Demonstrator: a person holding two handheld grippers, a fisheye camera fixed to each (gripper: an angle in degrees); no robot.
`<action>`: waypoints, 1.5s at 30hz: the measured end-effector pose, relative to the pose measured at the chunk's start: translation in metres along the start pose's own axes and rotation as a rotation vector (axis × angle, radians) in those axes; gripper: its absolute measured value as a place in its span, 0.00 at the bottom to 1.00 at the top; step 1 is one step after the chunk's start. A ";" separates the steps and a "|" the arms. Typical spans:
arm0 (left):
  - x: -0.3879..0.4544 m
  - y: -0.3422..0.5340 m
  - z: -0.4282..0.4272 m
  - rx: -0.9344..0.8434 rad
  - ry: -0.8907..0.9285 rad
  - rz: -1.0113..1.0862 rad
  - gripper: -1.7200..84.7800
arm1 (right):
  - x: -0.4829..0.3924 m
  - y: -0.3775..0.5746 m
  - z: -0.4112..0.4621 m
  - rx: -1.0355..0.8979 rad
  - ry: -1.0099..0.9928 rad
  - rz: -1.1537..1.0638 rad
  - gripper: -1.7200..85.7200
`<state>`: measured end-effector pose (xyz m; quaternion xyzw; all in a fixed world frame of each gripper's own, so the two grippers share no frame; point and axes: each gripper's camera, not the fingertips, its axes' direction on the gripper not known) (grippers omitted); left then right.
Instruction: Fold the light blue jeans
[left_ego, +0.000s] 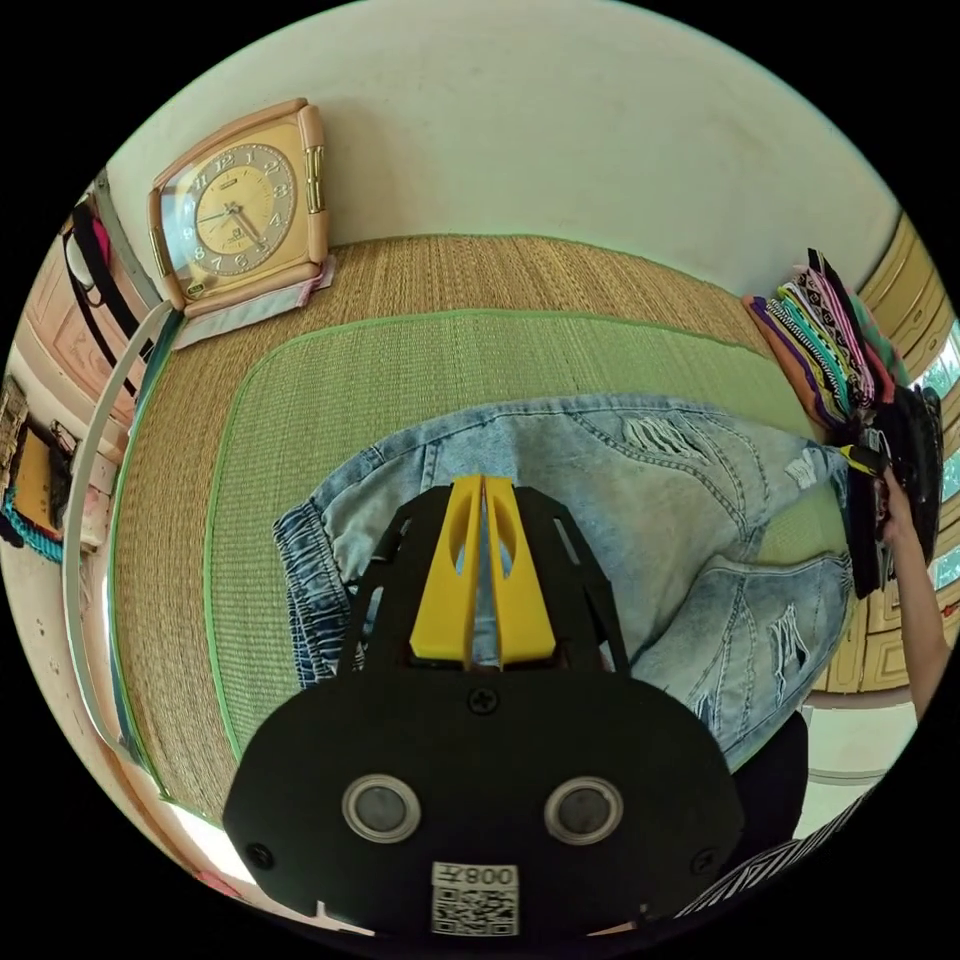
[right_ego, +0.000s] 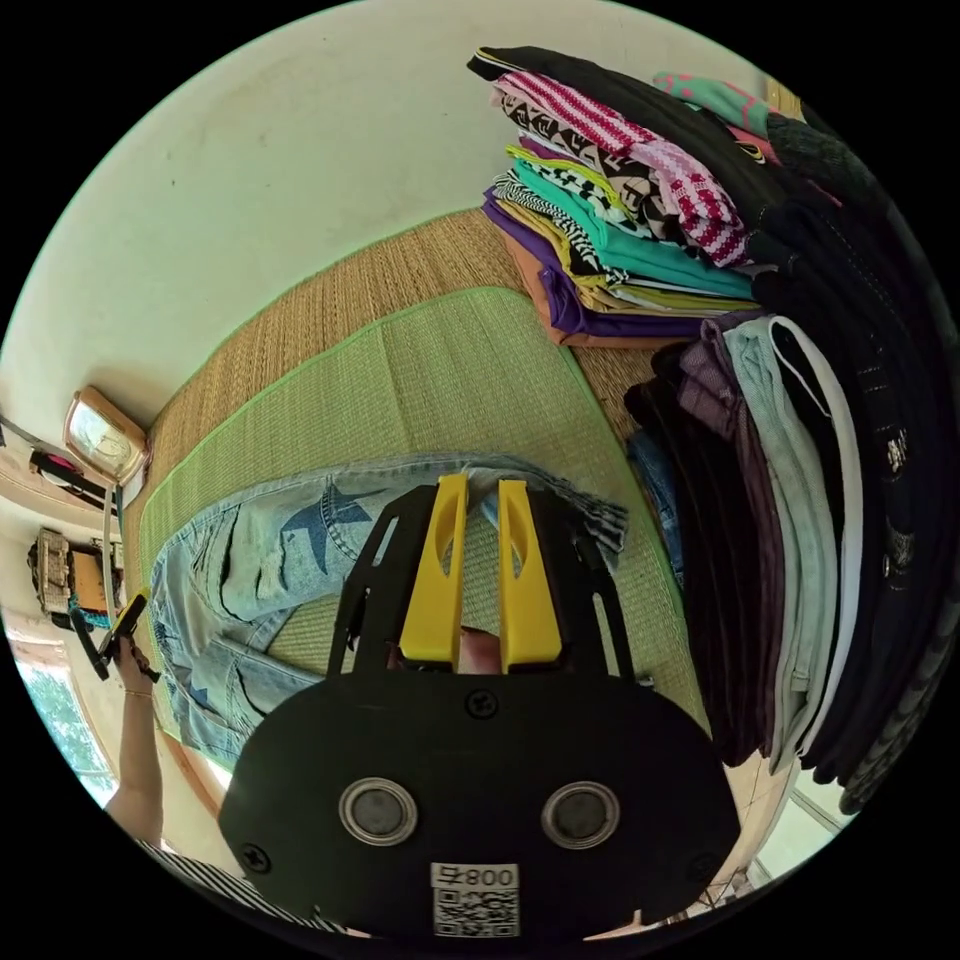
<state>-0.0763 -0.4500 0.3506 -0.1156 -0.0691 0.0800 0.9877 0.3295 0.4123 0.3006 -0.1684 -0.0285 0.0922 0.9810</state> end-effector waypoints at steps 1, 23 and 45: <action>0.001 0.004 -0.005 0.014 0.025 0.014 0.03 | 0.001 0.004 -0.003 0.010 -0.014 -0.003 0.09; 0.030 0.026 0.050 -0.165 0.102 0.193 0.05 | -0.020 -0.069 0.051 -0.298 0.130 -0.210 0.09; -0.047 0.097 0.054 -0.140 -0.067 0.126 0.02 | -0.104 -0.055 0.005 -0.002 0.136 -0.534 0.02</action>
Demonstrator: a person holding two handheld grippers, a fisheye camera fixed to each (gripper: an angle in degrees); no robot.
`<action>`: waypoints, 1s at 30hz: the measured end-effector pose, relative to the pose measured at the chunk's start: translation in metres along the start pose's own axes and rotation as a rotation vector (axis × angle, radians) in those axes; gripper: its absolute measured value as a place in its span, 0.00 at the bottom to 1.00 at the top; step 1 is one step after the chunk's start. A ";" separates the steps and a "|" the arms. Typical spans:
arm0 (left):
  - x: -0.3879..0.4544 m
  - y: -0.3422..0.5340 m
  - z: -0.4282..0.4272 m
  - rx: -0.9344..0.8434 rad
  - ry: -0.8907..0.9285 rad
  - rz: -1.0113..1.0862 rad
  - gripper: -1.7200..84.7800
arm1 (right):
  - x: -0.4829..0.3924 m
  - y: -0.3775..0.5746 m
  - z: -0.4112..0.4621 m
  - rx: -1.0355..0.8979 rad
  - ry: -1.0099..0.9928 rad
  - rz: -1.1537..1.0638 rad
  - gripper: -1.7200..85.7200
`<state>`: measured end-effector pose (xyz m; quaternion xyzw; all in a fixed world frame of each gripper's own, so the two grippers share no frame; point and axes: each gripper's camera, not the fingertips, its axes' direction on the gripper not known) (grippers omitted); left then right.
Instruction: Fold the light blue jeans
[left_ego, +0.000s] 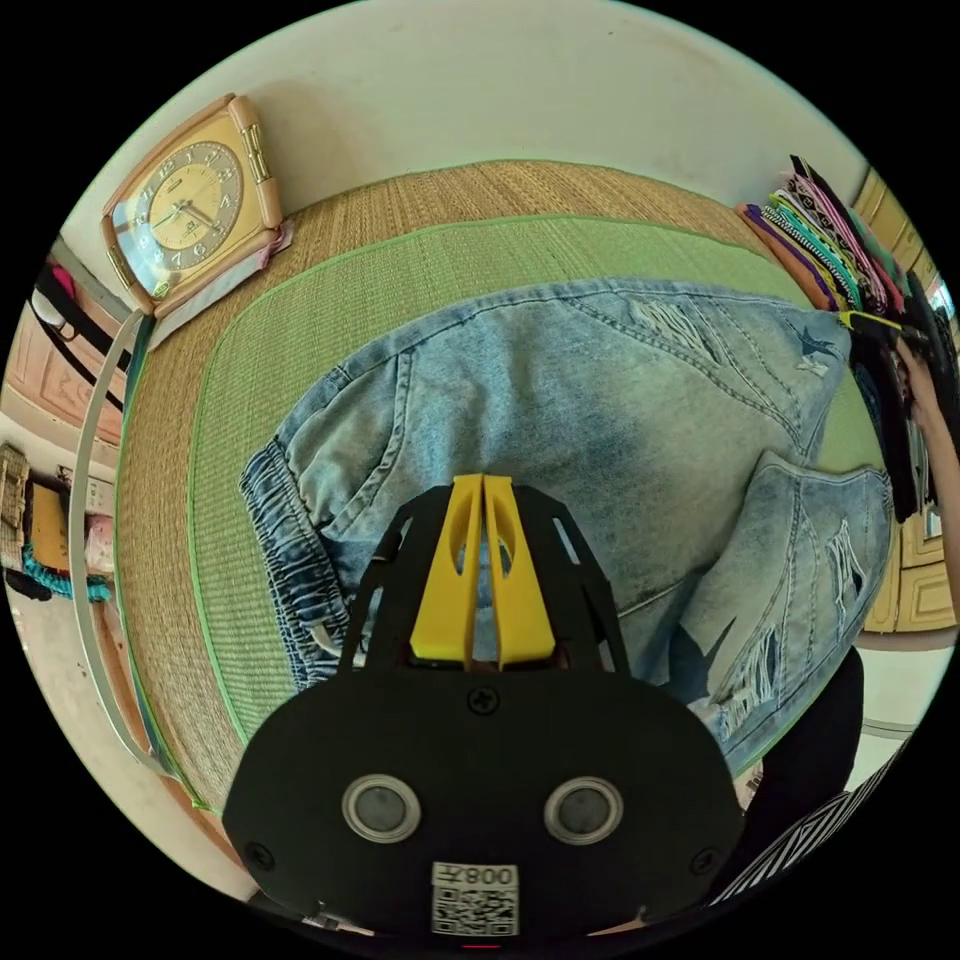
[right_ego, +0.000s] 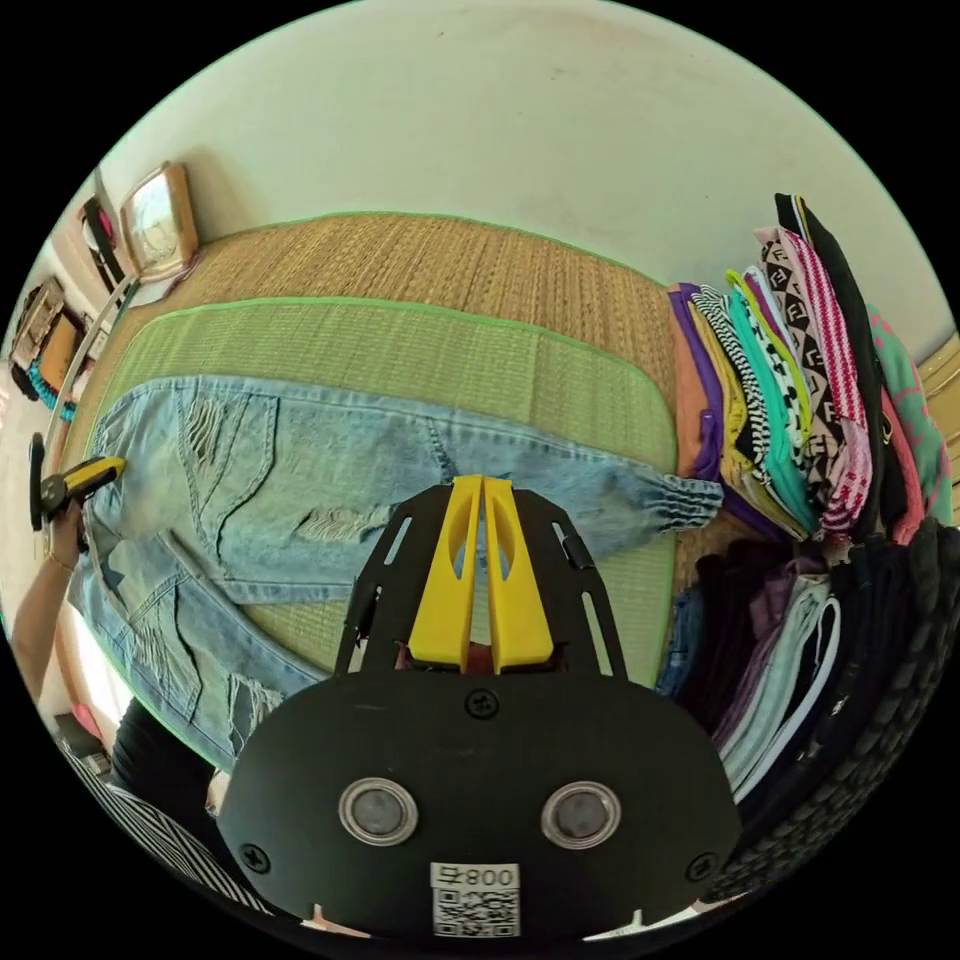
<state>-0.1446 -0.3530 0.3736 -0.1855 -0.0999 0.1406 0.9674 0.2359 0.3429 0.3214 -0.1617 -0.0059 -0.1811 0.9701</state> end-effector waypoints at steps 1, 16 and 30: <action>-0.010 0.002 0.002 -0.004 0.012 -0.025 0.02 | -0.010 0.012 0.003 0.017 -0.046 -0.017 0.02; -0.142 0.223 -0.038 0.041 0.201 -0.482 0.13 | -0.160 0.052 0.004 0.025 -0.396 -0.506 0.12; -0.202 0.372 0.019 0.146 0.601 -0.805 0.14 | -0.354 -0.140 0.049 0.033 -0.363 -0.786 0.15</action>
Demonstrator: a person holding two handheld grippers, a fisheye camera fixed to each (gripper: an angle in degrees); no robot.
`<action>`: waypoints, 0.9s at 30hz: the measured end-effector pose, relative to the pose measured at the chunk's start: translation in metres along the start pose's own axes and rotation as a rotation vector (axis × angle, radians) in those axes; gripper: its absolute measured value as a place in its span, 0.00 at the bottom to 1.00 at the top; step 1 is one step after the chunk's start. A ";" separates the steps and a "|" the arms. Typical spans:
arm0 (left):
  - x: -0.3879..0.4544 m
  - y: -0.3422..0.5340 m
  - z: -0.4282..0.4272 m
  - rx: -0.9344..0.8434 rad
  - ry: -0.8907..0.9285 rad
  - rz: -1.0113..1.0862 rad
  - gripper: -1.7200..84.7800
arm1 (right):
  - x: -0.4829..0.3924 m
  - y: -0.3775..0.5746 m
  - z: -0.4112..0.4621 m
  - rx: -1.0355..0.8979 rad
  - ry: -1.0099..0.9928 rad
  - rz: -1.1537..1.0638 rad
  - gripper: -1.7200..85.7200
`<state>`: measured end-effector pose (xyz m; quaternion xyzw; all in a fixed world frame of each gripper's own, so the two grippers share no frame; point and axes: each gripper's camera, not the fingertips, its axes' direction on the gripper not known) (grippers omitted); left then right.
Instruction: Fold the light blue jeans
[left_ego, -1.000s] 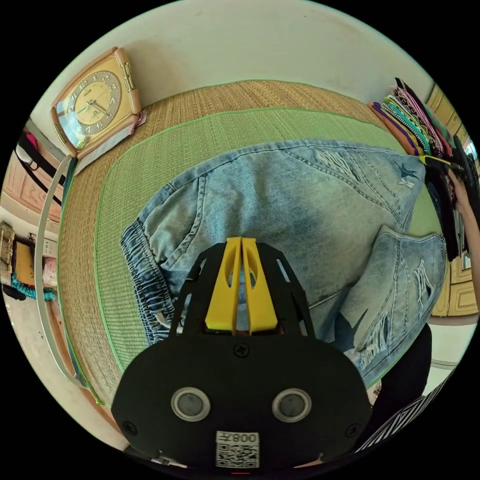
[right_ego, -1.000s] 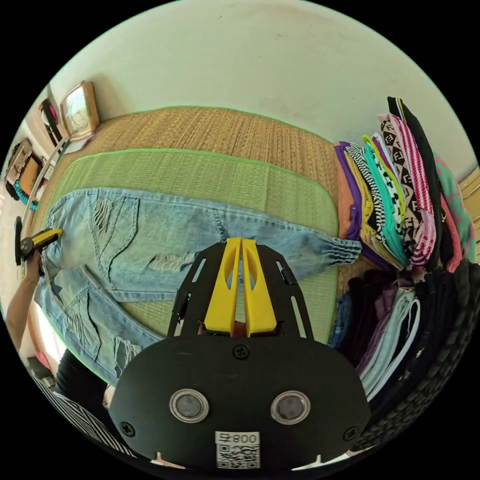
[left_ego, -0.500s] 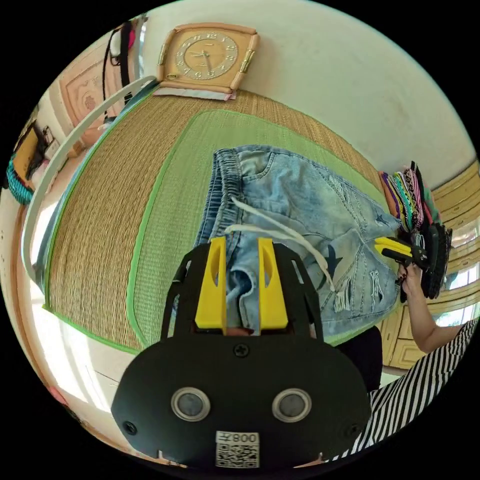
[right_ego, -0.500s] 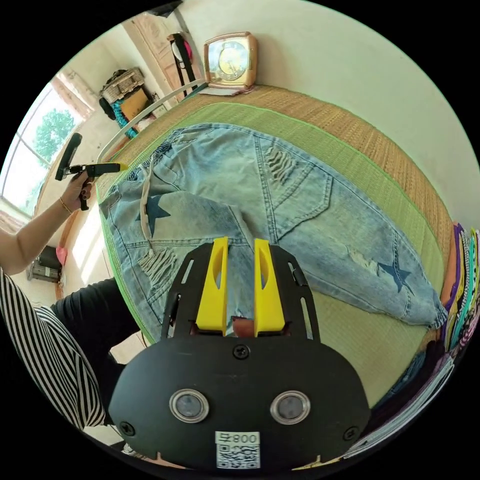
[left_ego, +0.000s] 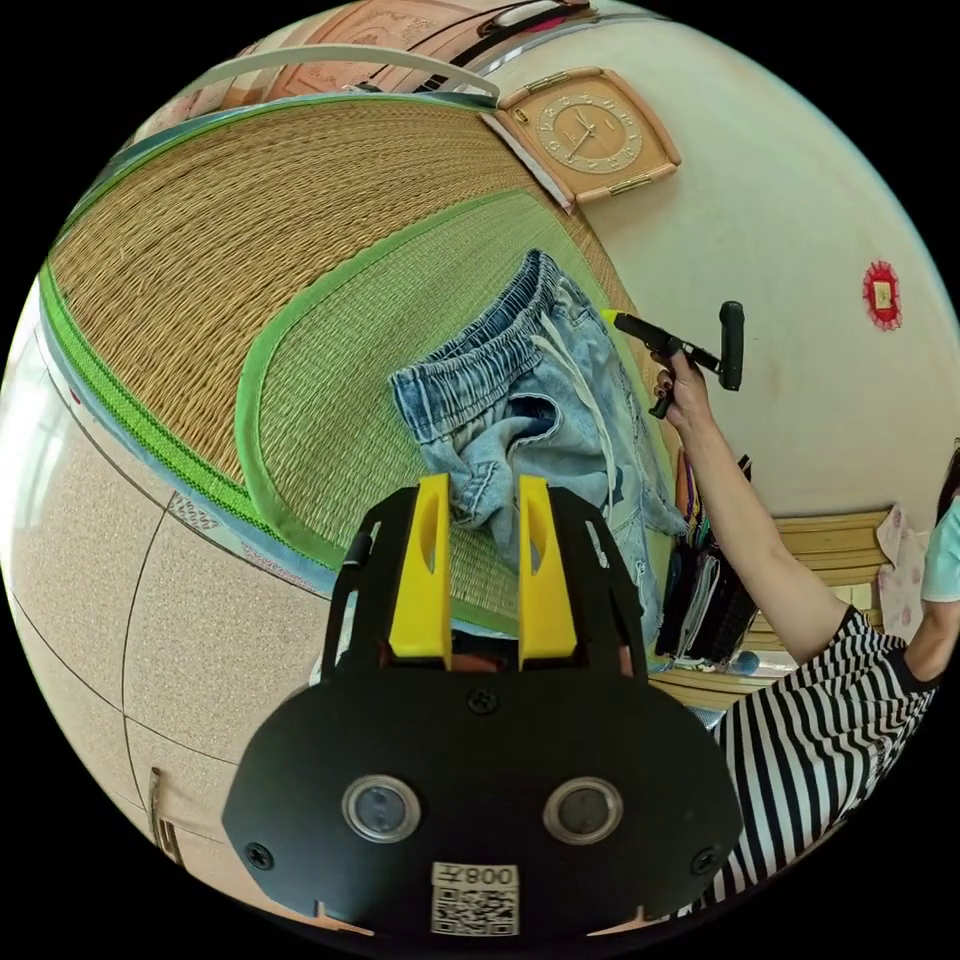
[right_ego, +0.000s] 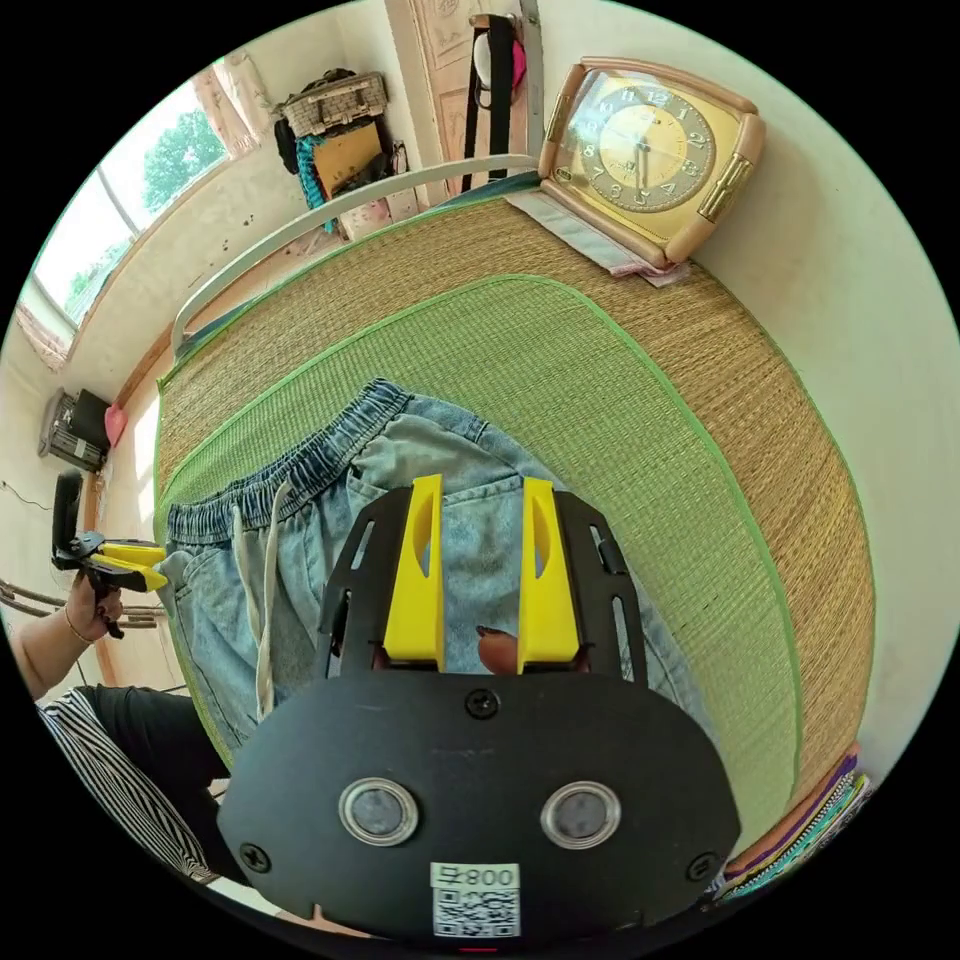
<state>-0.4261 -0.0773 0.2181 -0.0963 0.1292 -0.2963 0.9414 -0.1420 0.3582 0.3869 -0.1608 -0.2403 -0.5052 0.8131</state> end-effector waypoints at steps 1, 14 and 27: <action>-0.008 0.001 0.000 0.009 0.012 -0.007 0.13 | -0.001 -0.014 0.012 -0.035 0.032 -0.020 0.15; -0.033 0.007 -0.046 0.115 0.189 0.138 0.06 | -0.014 -0.045 -0.003 -0.002 0.152 -0.071 0.02; -0.075 -0.007 -0.064 0.210 0.030 -0.005 0.10 | -0.012 -0.055 -0.040 0.051 0.183 0.057 0.03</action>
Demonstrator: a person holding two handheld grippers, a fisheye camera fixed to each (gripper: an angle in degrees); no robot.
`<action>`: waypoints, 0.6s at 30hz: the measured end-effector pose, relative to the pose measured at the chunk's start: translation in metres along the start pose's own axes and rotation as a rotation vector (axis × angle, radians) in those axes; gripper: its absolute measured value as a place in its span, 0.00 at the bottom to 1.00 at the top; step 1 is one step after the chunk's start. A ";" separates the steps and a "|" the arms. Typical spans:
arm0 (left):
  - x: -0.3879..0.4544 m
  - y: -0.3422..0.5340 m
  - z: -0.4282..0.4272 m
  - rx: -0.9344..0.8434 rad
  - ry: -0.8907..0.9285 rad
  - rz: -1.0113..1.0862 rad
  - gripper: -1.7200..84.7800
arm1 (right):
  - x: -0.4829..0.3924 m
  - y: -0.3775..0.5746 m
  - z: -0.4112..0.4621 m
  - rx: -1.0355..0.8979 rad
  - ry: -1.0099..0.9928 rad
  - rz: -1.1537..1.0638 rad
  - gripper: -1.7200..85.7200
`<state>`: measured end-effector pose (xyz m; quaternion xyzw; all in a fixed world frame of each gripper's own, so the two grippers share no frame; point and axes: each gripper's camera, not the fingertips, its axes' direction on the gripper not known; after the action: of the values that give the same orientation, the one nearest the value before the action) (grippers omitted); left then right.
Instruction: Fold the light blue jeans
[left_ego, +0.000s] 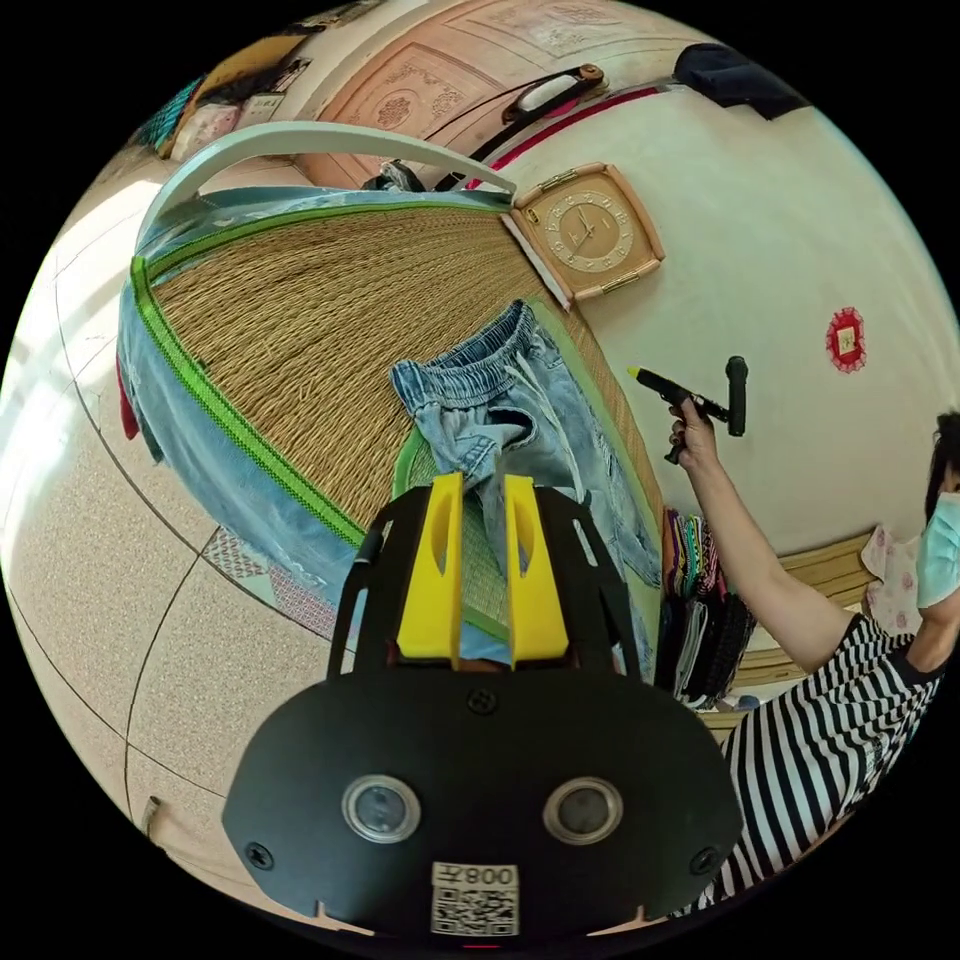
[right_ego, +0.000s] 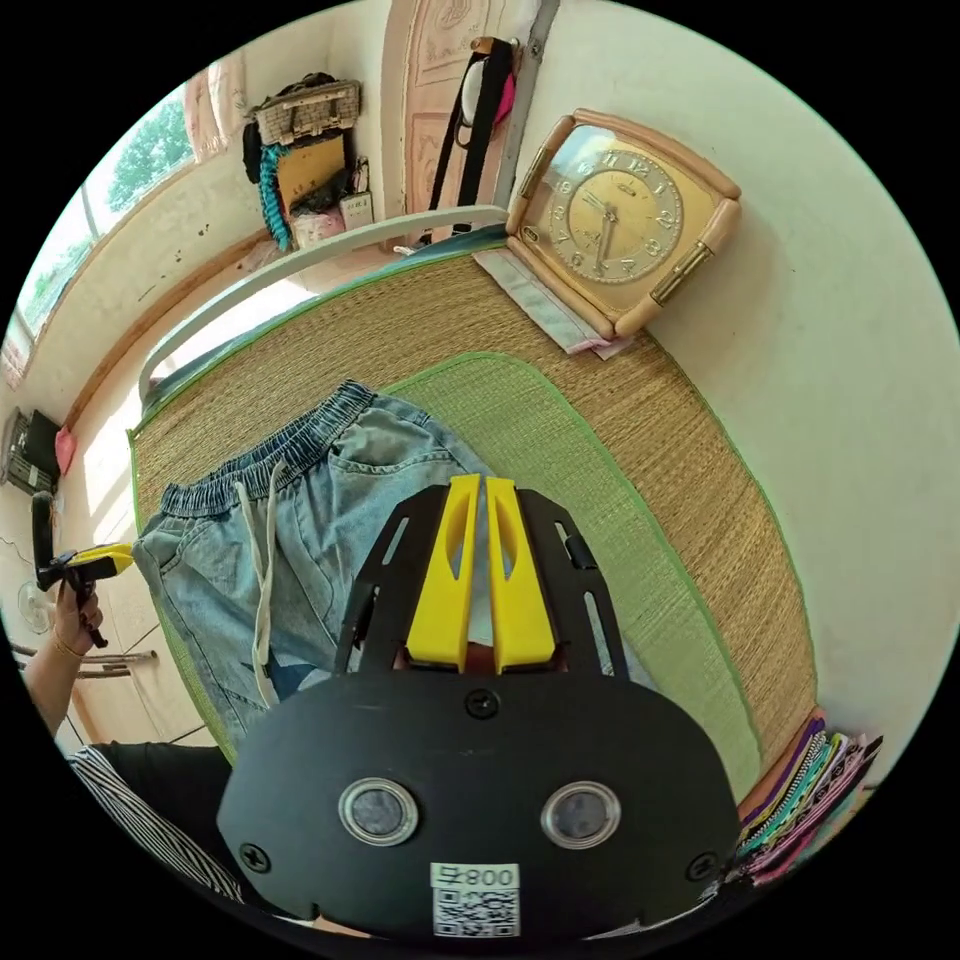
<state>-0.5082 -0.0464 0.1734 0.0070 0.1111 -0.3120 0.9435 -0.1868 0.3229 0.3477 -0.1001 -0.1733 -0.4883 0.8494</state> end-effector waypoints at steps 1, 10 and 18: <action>0.006 0.005 -0.001 0.013 -0.025 0.022 0.10 | 0.014 0.025 -0.011 0.031 -0.024 0.041 0.03; 0.109 0.019 0.092 -0.296 0.098 0.369 0.11 | 0.032 0.285 -0.024 -0.229 -0.177 0.444 0.09; 0.192 0.029 0.193 -0.575 -0.102 0.610 0.05 | -0.012 0.343 -0.007 -0.316 -0.268 0.566 0.05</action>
<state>-0.3014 -0.1518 0.3184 -0.2393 0.1396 0.0253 0.9605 0.1057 0.5024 0.3366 -0.3373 -0.1708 -0.2366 0.8950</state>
